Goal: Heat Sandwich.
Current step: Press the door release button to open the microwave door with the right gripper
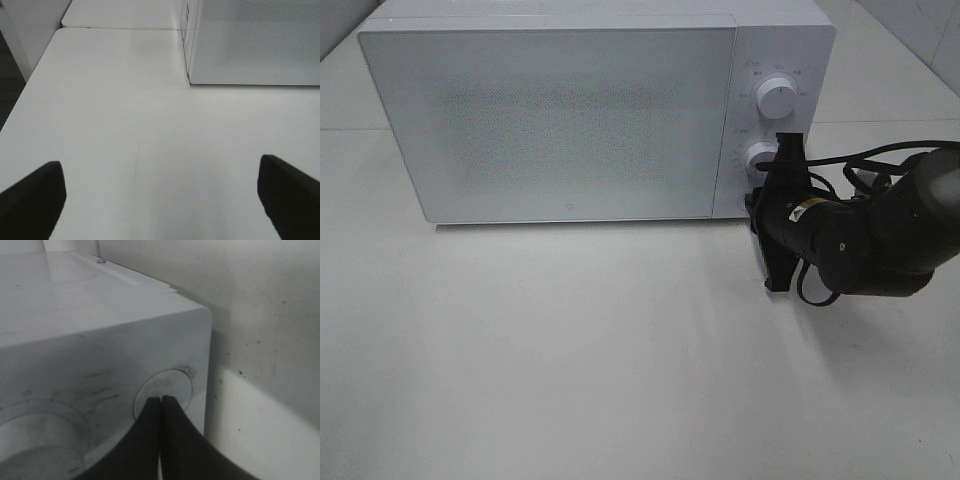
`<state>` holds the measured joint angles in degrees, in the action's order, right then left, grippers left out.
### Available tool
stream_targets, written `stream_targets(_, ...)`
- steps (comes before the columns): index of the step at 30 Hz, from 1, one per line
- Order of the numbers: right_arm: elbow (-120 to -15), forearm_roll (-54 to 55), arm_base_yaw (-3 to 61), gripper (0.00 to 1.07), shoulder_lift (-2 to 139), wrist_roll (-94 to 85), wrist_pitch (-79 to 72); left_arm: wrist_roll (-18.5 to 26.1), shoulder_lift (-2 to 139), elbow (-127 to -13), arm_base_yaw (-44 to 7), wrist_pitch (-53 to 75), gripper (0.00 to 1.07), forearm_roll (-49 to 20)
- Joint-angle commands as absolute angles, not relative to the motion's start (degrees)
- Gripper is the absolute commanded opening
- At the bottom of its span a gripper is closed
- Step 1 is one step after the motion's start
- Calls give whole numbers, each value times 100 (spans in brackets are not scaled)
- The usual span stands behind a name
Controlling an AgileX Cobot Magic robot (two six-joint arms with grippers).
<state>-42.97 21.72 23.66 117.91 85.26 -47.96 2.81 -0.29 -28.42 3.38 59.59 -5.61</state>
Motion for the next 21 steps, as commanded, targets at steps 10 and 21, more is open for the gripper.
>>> stream_targets(10,-4544,2326,2326,1,11849,8228,-5518,241,-178,-2830,292,5936,98,-561)
stream_targets(21,-4870,2429,2326,1,12164,8245,-5976,241,-178,-2830,292,5936,98,-561)
